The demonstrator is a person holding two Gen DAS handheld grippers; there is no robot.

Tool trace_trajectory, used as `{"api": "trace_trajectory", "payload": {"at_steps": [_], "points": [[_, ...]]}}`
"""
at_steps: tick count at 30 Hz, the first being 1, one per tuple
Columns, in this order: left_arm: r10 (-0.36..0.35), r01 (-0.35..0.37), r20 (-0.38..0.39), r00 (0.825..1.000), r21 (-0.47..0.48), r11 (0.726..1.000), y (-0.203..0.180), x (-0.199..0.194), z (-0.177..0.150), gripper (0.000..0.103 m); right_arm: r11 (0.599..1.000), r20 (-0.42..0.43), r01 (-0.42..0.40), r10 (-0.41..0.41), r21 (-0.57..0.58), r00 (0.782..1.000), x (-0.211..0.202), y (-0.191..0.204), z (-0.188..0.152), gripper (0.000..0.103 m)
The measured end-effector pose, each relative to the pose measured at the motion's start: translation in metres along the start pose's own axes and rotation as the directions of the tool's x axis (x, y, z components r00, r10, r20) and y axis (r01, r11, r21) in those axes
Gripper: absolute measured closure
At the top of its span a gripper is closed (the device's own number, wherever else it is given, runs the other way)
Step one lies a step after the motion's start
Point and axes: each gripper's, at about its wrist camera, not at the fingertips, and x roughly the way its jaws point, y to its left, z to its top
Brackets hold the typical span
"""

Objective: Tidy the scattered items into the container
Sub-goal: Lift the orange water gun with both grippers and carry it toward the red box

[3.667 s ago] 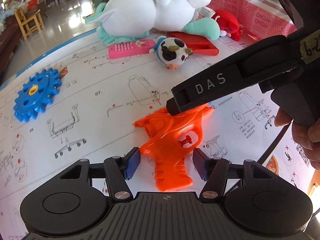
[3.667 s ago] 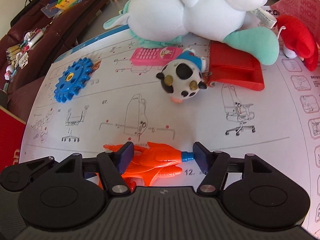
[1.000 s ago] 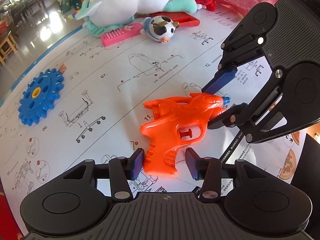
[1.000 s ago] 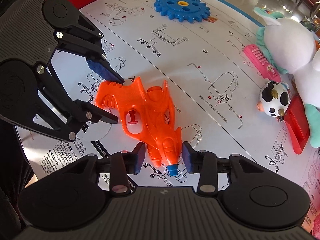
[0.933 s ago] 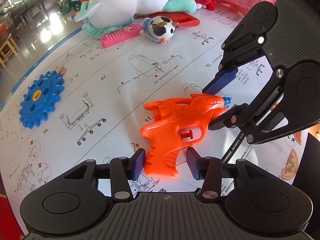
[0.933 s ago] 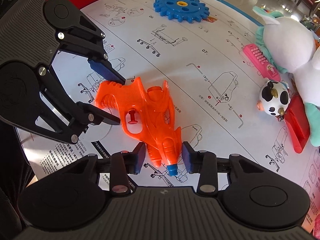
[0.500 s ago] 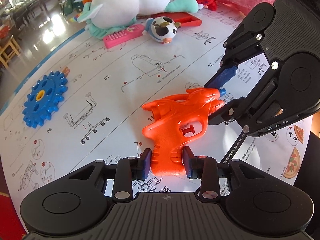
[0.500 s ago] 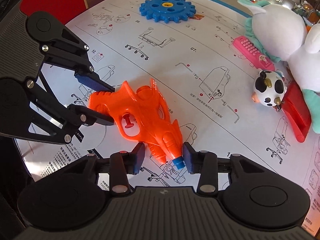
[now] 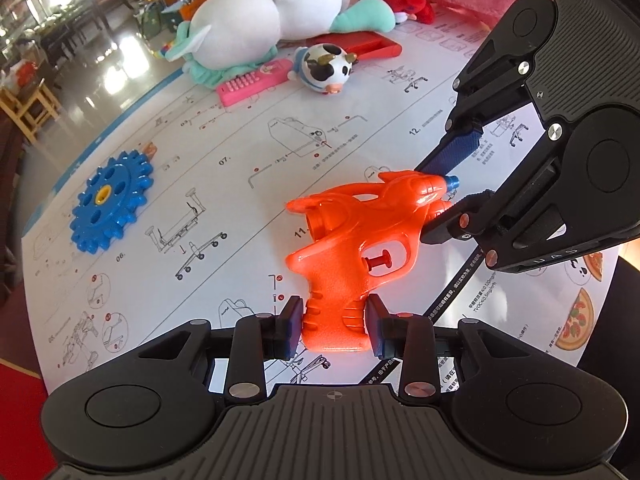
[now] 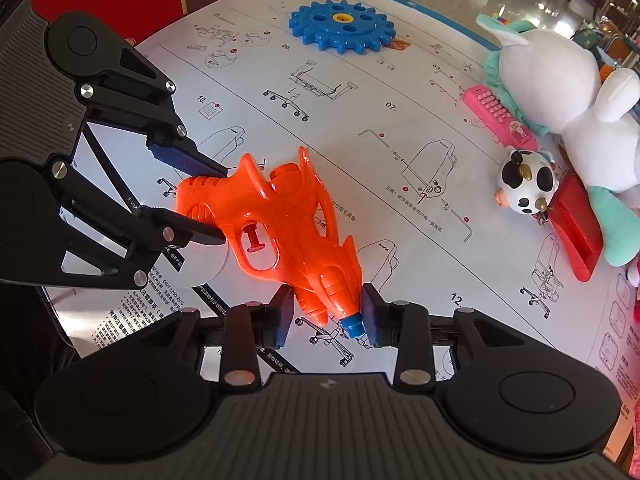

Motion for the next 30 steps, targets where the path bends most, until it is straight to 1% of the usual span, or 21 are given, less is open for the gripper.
{"api": "trace_trajectory", "payload": {"at_steps": [8, 17, 26, 30], "points": [[0.019, -0.019, 0.016, 1.000, -0.002, 1.000, -0.004, -0.016, 0.000, 0.072, 0.998, 0.027, 0.041, -0.040, -0.044, 0.999, -0.016, 0.009, 0.001, 0.062], [0.047, -0.046, 0.052, 0.998, -0.022, 0.999, -0.005, -0.046, -0.001, 0.072, 0.993, 0.059, 0.073, -0.068, -0.089, 0.996, -0.043, 0.020, 0.005, 0.062], [0.091, -0.082, 0.122, 0.988, -0.078, 0.994, -0.001, -0.097, -0.019, 0.072, 0.975, 0.104, 0.124, -0.106, -0.182, 0.989, -0.084, 0.050, 0.023, 0.063], [0.139, -0.120, 0.152, 0.979, -0.128, 0.985, 0.007, -0.132, -0.034, 0.072, 0.959, 0.140, 0.141, -0.108, -0.245, 0.984, -0.106, 0.072, 0.038, 0.063]]}}
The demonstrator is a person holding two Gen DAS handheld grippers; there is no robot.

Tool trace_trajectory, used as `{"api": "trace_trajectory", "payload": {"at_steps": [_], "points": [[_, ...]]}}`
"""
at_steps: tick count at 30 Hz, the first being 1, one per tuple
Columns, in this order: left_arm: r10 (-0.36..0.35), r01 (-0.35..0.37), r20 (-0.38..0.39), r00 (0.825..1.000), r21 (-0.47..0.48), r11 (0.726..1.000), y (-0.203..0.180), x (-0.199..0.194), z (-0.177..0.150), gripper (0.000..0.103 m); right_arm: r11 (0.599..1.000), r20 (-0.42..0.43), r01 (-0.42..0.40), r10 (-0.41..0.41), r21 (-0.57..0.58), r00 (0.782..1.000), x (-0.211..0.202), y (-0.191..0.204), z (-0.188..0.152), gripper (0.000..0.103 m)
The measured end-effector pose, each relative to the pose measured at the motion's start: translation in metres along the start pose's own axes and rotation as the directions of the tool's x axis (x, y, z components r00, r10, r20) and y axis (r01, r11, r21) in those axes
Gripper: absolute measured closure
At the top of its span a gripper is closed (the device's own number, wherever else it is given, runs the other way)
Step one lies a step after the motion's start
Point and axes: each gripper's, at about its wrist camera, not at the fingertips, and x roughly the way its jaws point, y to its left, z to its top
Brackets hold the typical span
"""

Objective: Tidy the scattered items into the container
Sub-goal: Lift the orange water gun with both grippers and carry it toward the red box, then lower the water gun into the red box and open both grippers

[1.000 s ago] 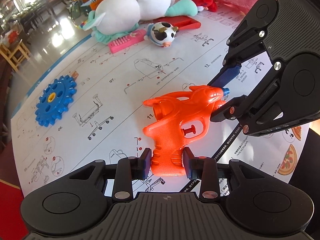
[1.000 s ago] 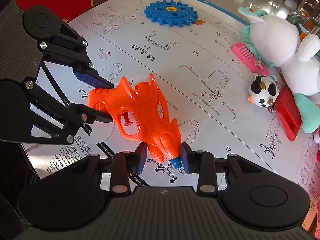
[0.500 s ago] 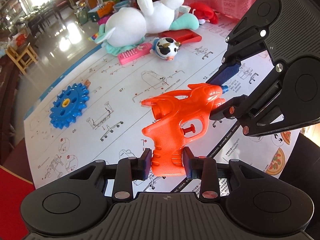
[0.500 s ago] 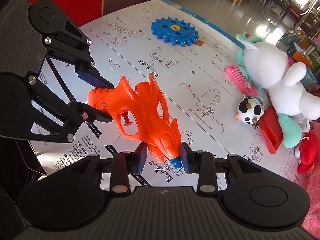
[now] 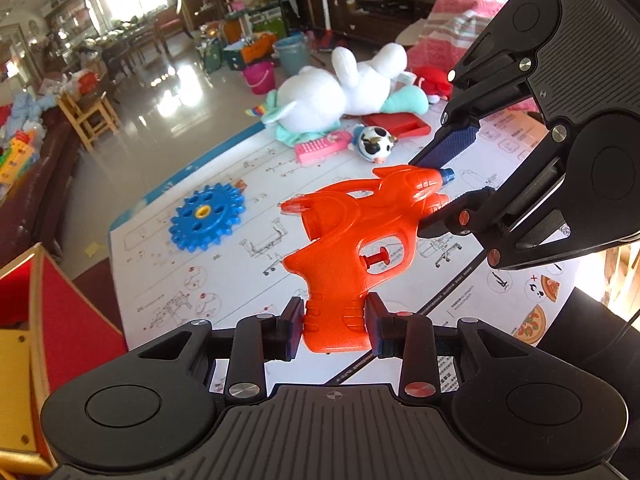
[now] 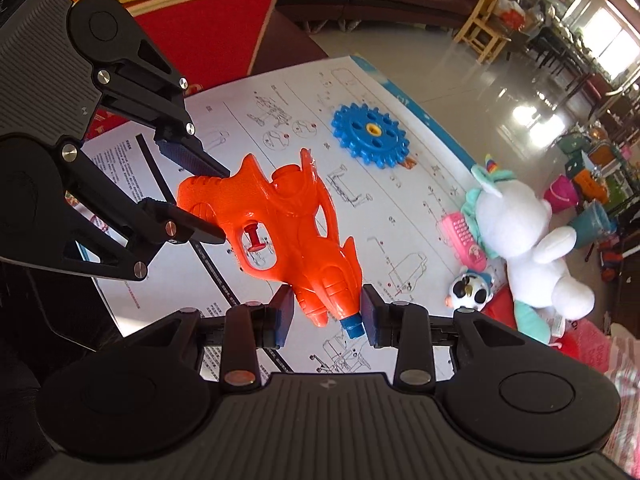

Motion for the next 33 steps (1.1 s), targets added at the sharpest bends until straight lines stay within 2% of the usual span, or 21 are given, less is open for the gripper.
{"api": "trace_trajectory", "payload": {"at_steps": [5, 8, 11, 16, 22, 24, 28, 33], "points": [[0.093, -0.090, 0.039, 0.995, -0.070, 0.994, 0.025, -0.054, -0.016, 0.072, 0.996, 0.073, -0.008, 0.015, -0.093, 0.997, -0.029, 0.024, 0.043, 0.063], [0.161, -0.152, 0.059, 0.985, -0.133, 0.979, 0.045, -0.092, -0.030, 0.072, 0.984, 0.130, -0.003, 0.027, -0.176, 0.991, -0.048, 0.045, 0.073, 0.063], [0.242, -0.224, 0.075, 0.967, -0.196, 0.955, 0.066, -0.131, -0.047, 0.072, 0.966, 0.189, 0.002, 0.049, -0.260, 0.981, -0.064, 0.068, 0.109, 0.063], [0.371, -0.334, 0.073, 0.926, -0.303, 0.892, 0.107, -0.189, -0.076, 0.071, 0.922, 0.267, 0.013, 0.099, -0.388, 0.959, -0.081, 0.110, 0.170, 0.063], [0.477, -0.427, 0.045, 0.878, -0.377, 0.822, 0.158, -0.235, -0.099, 0.071, 0.881, 0.324, 0.024, 0.148, -0.472, 0.934, -0.084, 0.145, 0.238, 0.063], [0.495, -0.443, 0.034, 0.868, -0.396, 0.804, 0.174, -0.240, -0.104, 0.071, 0.874, 0.333, 0.030, 0.153, -0.486, 0.931, -0.081, 0.152, 0.256, 0.063], [0.501, -0.450, 0.014, 0.865, -0.419, 0.789, 0.200, -0.244, -0.110, 0.071, 0.864, 0.330, 0.030, 0.159, -0.502, 0.930, -0.072, 0.163, 0.279, 0.062], [0.466, -0.425, -0.020, 0.885, -0.444, 0.789, 0.221, -0.230, -0.119, 0.070, 0.865, 0.289, -0.009, 0.177, -0.502, 0.941, -0.052, 0.164, 0.292, 0.060]]}}
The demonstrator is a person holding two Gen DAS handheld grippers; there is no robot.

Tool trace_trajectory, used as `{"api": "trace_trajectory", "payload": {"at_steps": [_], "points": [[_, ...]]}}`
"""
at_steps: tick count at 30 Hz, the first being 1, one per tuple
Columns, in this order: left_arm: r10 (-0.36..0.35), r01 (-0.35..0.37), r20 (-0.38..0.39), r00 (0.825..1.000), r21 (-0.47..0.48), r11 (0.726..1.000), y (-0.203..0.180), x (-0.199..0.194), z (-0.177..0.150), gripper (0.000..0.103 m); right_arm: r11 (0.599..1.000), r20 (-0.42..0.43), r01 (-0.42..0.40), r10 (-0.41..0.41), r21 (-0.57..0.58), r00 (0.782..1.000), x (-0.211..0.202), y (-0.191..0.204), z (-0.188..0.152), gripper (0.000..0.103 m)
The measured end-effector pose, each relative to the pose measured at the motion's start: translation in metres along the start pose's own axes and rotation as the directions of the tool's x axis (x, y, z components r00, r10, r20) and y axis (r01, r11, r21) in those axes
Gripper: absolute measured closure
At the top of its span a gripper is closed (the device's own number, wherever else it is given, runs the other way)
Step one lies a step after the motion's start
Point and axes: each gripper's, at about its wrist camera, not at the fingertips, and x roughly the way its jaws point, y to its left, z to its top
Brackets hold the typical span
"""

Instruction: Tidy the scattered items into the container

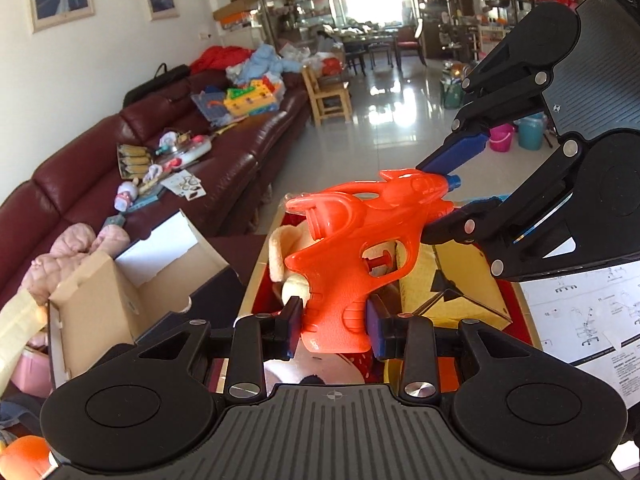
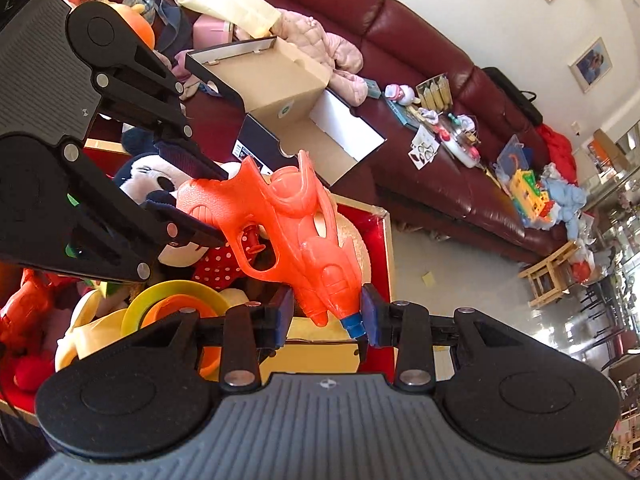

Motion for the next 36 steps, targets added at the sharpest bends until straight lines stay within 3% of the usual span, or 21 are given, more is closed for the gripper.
{"api": "trace_trajectory", "payload": {"at_steps": [1, 2, 3, 5, 11, 19, 26, 29, 33, 36], "points": [[0.002, -0.002, -0.020, 1.000, -0.001, 1.000, 0.002, 0.006, -0.002, 0.067, 1.000, 0.000, -0.014, 0.014, 0.013, 1.000, 0.005, -0.001, 0.002, 0.056], [0.014, -0.014, -0.037, 0.999, -0.006, 1.000, 0.002, 0.010, -0.003, 0.050, 1.000, 0.007, -0.008, 0.008, 0.022, 1.000, 0.007, -0.002, 0.001, 0.039], [0.026, -0.027, -0.049, 0.998, -0.015, 1.000, 0.006, 0.017, -0.006, 0.044, 1.000, 0.021, 0.001, -0.002, 0.022, 1.000, 0.007, -0.002, 0.001, 0.025], [0.020, -0.022, -0.052, 0.998, -0.033, 0.999, 0.010, 0.020, -0.009, 0.018, 1.000, 0.039, 0.000, 0.000, -0.001, 0.999, 0.006, 0.001, 0.001, 0.023], [-0.008, 0.004, -0.068, 0.998, -0.061, 0.998, 0.013, 0.015, -0.011, 0.002, 1.000, -0.003, -0.014, 0.014, -0.027, 1.000, 0.009, 0.000, -0.006, 0.020], [0.015, -0.017, -0.103, 0.995, -0.023, 1.000, 0.008, 0.025, -0.016, 0.001, 0.999, -0.032, -0.048, 0.047, -0.019, 0.998, 0.012, 0.005, -0.012, 0.016], [0.017, -0.019, -0.092, 0.996, -0.017, 1.000, 0.008, 0.020, -0.018, 0.000, 0.990, -0.072, -0.132, 0.129, -0.043, 0.989, 0.013, 0.018, -0.020, 0.011], [0.011, -0.013, -0.112, 0.994, -0.015, 1.000, 0.008, 0.017, -0.018, 0.000, 0.983, -0.087, -0.177, 0.172, -0.044, 0.981, 0.012, 0.022, -0.024, 0.010], [-0.007, 0.006, -0.194, 0.981, -0.008, 1.000, 0.005, 0.016, -0.015, 0.000, 0.964, -0.120, -0.258, 0.250, -0.055, 0.961, 0.009, 0.031, -0.030, 0.008], [0.004, 0.004, -0.186, 0.982, 0.040, 0.999, -0.004, 0.011, -0.016, 0.001, 0.955, -0.141, -0.286, 0.274, -0.075, 0.951, 0.008, 0.040, -0.036, 0.007]]}}
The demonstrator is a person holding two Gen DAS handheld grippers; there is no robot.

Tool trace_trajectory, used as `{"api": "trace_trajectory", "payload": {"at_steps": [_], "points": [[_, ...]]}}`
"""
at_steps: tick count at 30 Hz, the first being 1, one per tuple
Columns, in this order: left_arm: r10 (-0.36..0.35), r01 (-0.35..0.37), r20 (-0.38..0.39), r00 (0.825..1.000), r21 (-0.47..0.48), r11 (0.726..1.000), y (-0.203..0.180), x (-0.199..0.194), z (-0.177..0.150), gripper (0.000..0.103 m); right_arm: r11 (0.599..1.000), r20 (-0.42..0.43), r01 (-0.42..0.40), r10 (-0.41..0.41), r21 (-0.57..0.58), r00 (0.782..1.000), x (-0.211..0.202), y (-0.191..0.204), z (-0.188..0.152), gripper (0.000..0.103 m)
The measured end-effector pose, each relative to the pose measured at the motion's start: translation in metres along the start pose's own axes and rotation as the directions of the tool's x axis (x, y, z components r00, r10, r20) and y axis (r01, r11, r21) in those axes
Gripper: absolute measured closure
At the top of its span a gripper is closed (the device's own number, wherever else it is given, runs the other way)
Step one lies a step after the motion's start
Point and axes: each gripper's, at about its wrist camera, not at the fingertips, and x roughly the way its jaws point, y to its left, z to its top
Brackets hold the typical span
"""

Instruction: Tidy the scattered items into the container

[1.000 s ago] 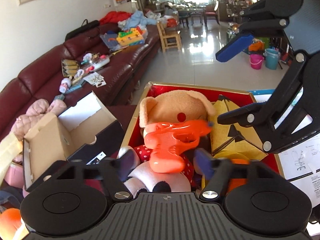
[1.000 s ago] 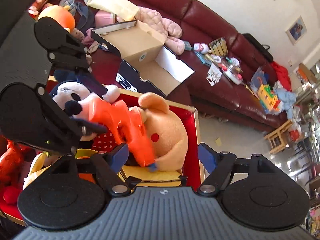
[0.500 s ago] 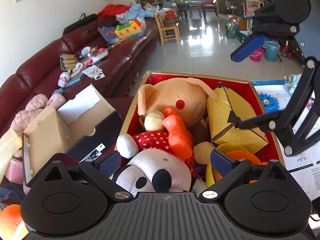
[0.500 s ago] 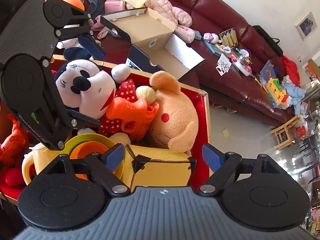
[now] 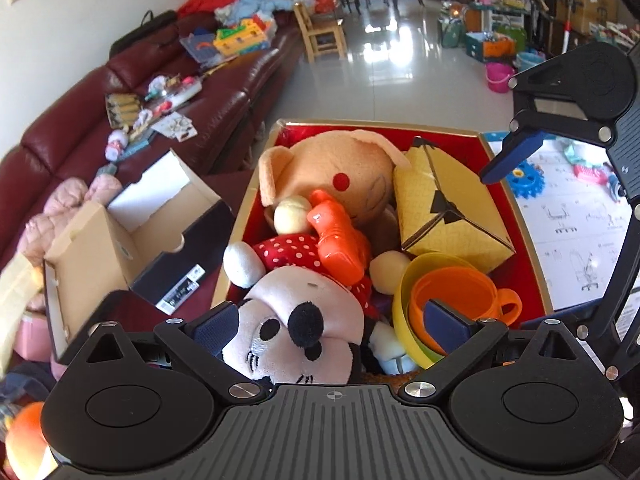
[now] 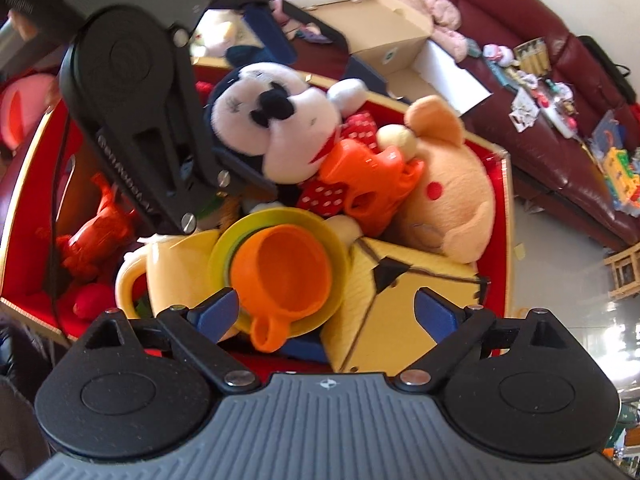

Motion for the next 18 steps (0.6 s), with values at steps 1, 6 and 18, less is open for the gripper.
{"api": "trace_trajectory", "payload": {"at_steps": [1, 6, 18], "points": [[0.009, -0.010, 0.009, 1.000, 0.023, 1.000, -0.004, -0.002, -0.001, 0.001, 1.000, -0.006, -0.003, 0.003, 0.000, 1.000, 0.001, 0.002, -0.001, 0.007], [0.012, -0.027, 0.115, 0.993, 0.127, 0.992, -0.021, -0.018, -0.008, 0.001, 1.000, -0.027, -0.002, 0.002, 0.017, 1.000, 0.008, 0.008, -0.003, 0.006], [0.000, -0.001, 0.013, 1.000, 0.093, 0.996, -0.025, 0.000, -0.024, 0.000, 0.996, -0.058, -0.017, 0.022, 0.085, 0.998, 0.020, 0.019, -0.009, 0.004]]}}
